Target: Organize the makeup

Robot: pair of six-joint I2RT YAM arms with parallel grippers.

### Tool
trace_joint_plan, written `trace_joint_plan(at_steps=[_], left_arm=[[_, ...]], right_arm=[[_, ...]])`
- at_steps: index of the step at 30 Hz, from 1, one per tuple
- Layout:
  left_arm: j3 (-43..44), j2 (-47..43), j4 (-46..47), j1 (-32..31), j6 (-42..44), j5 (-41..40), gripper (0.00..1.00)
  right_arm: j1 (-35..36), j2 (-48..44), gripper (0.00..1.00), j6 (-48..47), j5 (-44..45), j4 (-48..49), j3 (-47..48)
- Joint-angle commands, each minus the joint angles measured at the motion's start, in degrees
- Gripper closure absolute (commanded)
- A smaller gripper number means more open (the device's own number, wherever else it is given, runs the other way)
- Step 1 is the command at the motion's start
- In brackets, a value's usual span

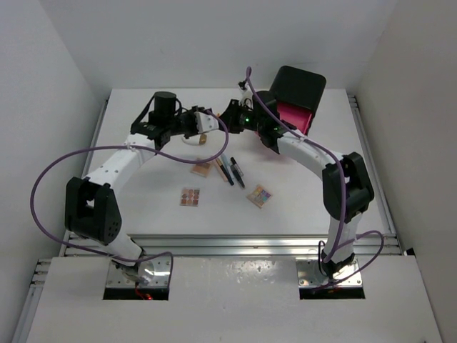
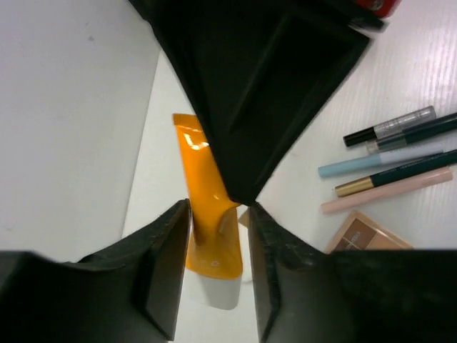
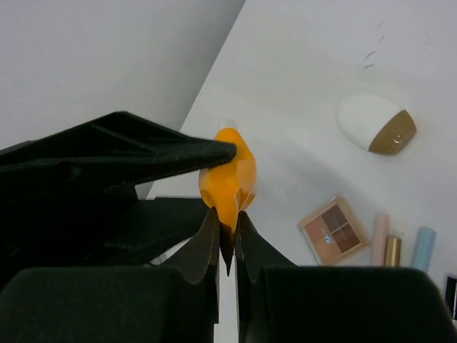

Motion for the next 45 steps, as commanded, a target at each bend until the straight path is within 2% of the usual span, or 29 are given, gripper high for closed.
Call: trace_joint_plan(at_steps=[1,2,3,5,6,11,14,19,26,33,36,37,38,42,45], left_arm=[[-1.0,-2.2,1.9,-1.5,-0.1,2.5,0.54],[-1.0,-2.2,1.9,-1.5,-0.1,2.5,0.42],[-1.0,-2.2,1.9,-1.5,-0.1,2.5,0.19],[-1.0,-2.2,1.9,-2.0,-0.6,2.0,0.03],[-1.0,-2.2,1.9,-2.0,-0.6,2.0,0.00],[0.8,-2.7,3.0,-0.5,-6.2,-0.1,0.00],[0.8,-2.7,4.2,1.6,-11.1,-0.6,0.00],[-1.2,-3.9,5.4,2.7,-12.4,-1.9,0.00],[-4.2,-5.1,7.7,3.3,-11.8,-5.0,0.00],[-4.8,-5.1,7.7,3.3,-11.8,-6.3,0.00],[-5.9,-5.1,7.7,3.3,-11.8,-6.9,0.00],[-5.9,-5.6,7.7,3.3,-11.8,-7.5,0.00],[-6.6,-5.6,7.7,3.3,-11.8,-7.5,0.00],[-6.6,-5.6,8.2,3.3,-11.8,-8.6,0.00],[-6.0,-4.3,8.2,3.3,-11.8,-9.9,0.00]], right_arm=[[-0.4,-2.5,1.00,0.6,0.0,4.6,-0.6],[-0.7,-2.7,1.00,0.4,0.4,4.7,-0.8],[-0.7,-2.9,1.00,0.2,0.8,4.1,-1.0],[-1.3,-4.3,1.00,-1.3,1.9,3.2,-1.4],[-1.7,-4.7,1.00,-1.7,2.5,2.6,-1.3],[-5.8,-8.2,1.00,-6.4,6.9,-5.6,0.5],[-9.7,-13.1,1.00,-6.6,9.8,-7.4,-2.9],[-14.0,-17.6,1.00,-11.6,19.6,-14.2,-9.1],[-17.9,-18.0,1.00,-10.1,21.1,-13.2,-15.2],[-19.1,-12.7,1.00,-8.0,19.8,-11.0,-13.2],[-19.9,-12.1,0.81,-7.7,19.5,-13.2,-12.5],[-20.0,-12.2,0.60,-8.4,19.5,-14.0,-12.2],[-20.2,-12.2,0.54,-8.6,19.5,-15.0,-12.0],[-20.3,-13.5,0.36,-12.1,21.9,-18.8,-11.0],[-20.6,-13.9,0.34,-13.8,23.4,-21.2,-8.8]])
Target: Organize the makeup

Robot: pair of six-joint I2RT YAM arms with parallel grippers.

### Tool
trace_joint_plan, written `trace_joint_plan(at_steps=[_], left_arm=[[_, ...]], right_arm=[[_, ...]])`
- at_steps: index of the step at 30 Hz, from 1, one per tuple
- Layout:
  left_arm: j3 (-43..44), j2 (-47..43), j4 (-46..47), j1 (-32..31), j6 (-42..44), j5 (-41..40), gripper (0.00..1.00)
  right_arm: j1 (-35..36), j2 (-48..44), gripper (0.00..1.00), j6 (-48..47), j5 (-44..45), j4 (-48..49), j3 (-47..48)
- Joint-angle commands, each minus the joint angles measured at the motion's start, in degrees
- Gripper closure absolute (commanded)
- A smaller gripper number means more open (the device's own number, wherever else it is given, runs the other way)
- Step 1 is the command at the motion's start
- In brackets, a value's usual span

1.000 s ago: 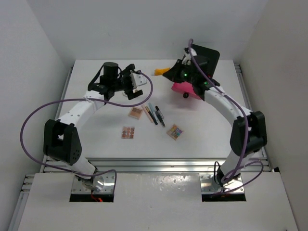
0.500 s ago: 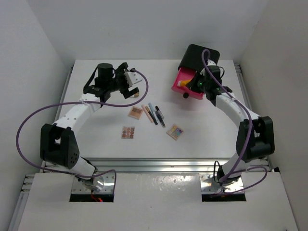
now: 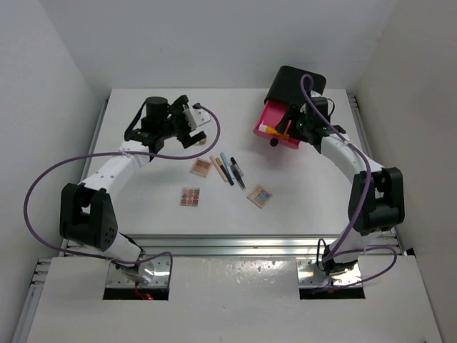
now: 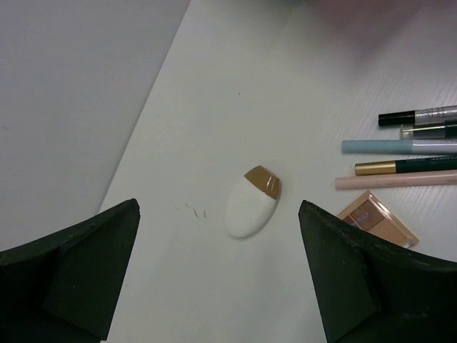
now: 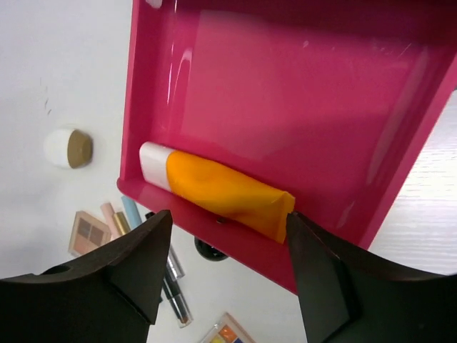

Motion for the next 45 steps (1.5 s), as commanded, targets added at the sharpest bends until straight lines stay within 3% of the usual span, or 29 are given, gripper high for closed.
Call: trace_joint_plan(at_steps=[1,5,11,15,17,22,28,35,41,44,45], left_arm=[[1.2,-0.4,1.8,0.2,-1.3,-2.2,0.00],[4.6,3.5,1.8,0.9,-1.9,-5.1,0.00],[16.4,17.2,-14.5,1.4,7.4,-2.4,0.04],[41.6,34.7,-34.0,3.8,11.3,0.7,0.06],[45.7,39.4,-38.2,4.5,14.7,3.8,0.04],[46.3,41.8,-38.9,5.1,21.1,3.3,0.01],[50.5,45.4,-46.2,5.7,23.9,5.7,0.01],[55.3,53.0,-44.6,5.7,19.2,6.4,0.01],[53.5,54.1,-42.3,5.7,19.2,4.6,0.01],[51.4,54.1,-42.3,5.7,21.0,3.1,0.18],[50.6,54.1,-42.3,5.7,21.7,3.1,0.31]], right_arm=[[-0.4,-2.0,0.34,-3.8,3.1,-3.6,4.8],[-0.2,-3.0,0.24,-8.3,4.4,-7.7,8.8],[-0.3,-5.2,0.18,-14.5,5.0,-10.8,11.7],[-0.4,-6.9,0.15,-19.2,-0.5,-11.9,12.7],[-0.3,-7.1,0.13,-21.0,-3.6,-13.2,12.9],[-0.6,-8.7,0.11,-22.6,-6.0,-15.2,11.8],[-0.7,-9.7,0.11,-22.1,-8.7,-16.0,9.8],[-0.7,-11.0,0.11,-21.4,-10.1,-16.7,8.1],[-0.5,-13.5,0.11,-20.8,-9.3,-17.8,5.6],[-0.7,-14.0,0.12,-20.3,-8.8,-16.8,4.7],[-0.7,-13.9,0.12,-19.9,-8.8,-16.4,4.7]])
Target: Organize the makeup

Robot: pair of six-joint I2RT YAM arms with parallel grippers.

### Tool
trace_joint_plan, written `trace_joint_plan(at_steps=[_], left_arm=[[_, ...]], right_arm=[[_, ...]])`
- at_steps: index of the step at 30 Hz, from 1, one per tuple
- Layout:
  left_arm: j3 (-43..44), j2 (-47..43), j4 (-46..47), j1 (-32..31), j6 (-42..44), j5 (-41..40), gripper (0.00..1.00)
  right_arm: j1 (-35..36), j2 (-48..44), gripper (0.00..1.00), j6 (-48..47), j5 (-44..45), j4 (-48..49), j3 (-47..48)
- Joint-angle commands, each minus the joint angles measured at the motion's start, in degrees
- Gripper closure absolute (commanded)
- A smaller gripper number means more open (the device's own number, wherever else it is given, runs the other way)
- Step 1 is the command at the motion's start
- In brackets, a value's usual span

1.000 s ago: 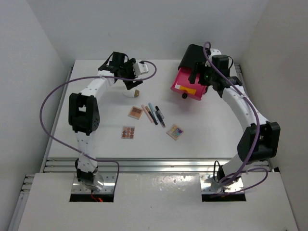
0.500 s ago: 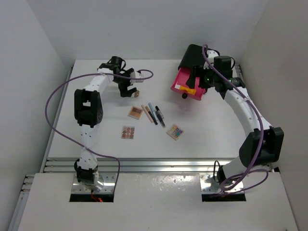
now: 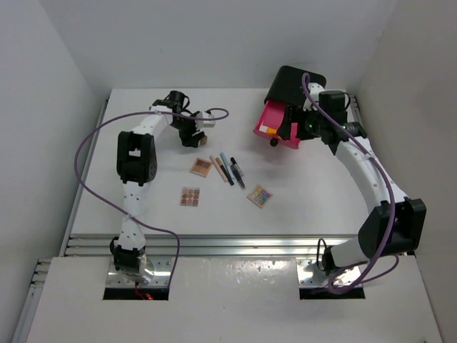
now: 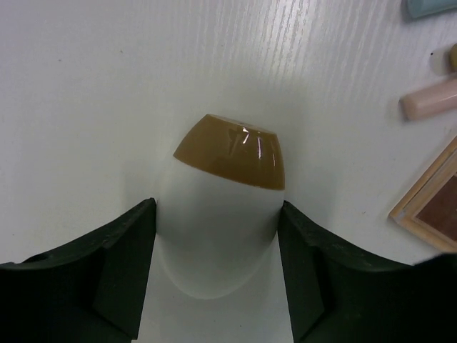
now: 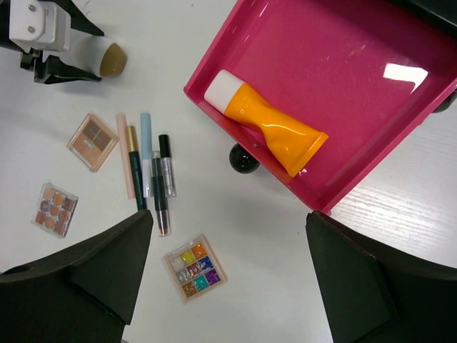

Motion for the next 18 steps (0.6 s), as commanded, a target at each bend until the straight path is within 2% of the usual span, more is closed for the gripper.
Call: trace_joint_plan(at_steps=[1,2,3,5,6,11,14,18], left_arm=[[-3.1,-0.4,0.5,0.1,3.1,-1.7,0.38],[-3.7,-1.1,0.5,0.1,3.1,-1.7,0.44],[-4.4,-1.6,0.5,-0.4,4.8,-1.7,0.57],[-6.5,-2.8,0.5,-0.4,6.0,-1.2,0.68],[-6.5,-3.9,0.5,-0.4,6.0,-0.5,0.79],[-7.2,-7.8,0.5,-0.4,5.2,2.3,0.87],[-5.1,-12.7,1.5,-0.4,3.6,6.9,0.92],[-4.6,-20.5,5.5,-0.4,-0.2,12.1,1.00]], right_arm=[[-0.1,-2.1,0.12,1.0,0.4,1.7,-0.8],[-0.2,-2.2,0.13,1.4,0.4,1.9,-0.8],[-0.2,-2.2,0.13,1.2,0.5,2.1,-0.9],[0.1,-2.4,0.13,1.4,0.4,2.3,-1.1],[0.1,-2.4,0.13,1.4,0.3,2.6,-1.1],[2.2,-2.1,0.14,0.3,0.3,3.0,-0.4],[3.4,-2.2,0.19,0.7,-0.4,3.5,0.7],[4.1,-1.8,0.26,4.7,-2.3,9.1,2.4]])
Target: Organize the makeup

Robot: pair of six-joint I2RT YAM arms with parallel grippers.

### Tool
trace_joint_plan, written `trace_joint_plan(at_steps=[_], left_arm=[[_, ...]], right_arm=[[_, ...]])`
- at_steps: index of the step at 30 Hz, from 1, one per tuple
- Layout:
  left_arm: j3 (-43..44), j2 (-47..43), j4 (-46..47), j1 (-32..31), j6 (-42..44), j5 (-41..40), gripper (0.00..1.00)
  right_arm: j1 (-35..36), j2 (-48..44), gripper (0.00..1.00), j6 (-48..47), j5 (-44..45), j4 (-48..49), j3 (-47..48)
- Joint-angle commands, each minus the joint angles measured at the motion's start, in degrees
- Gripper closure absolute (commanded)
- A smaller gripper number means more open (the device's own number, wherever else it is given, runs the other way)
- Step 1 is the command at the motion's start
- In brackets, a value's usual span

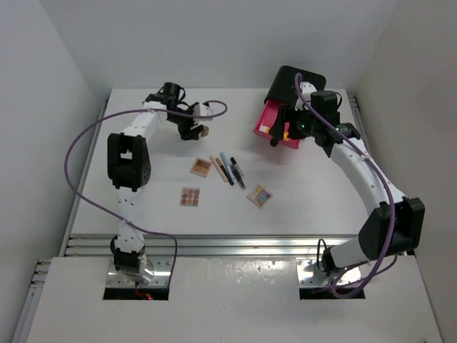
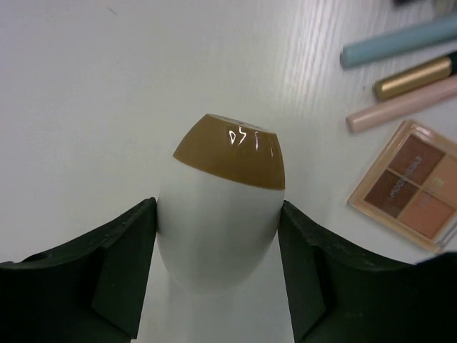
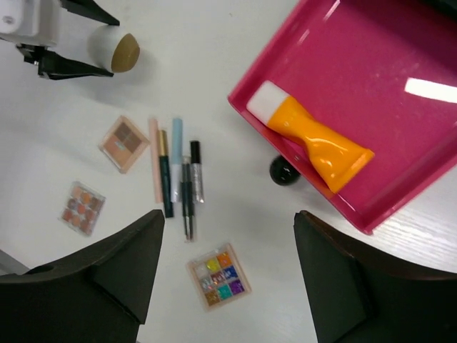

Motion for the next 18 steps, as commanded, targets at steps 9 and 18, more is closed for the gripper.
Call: trace_joint_plan(at_steps=[9,18], left_arm=[[-2.3,-22.4,4.8,-5.6,-2.1,14.2,1.00],[-1.7,-22.4,5.3,-9.3,-4.2,14.9,1.00]], right_arm=[[7.0,7.3,0.30,15.8,-10.0,24.7,7.7],[9.8,15.2,0.32,25.2,-13.6,34.1,10.0]])
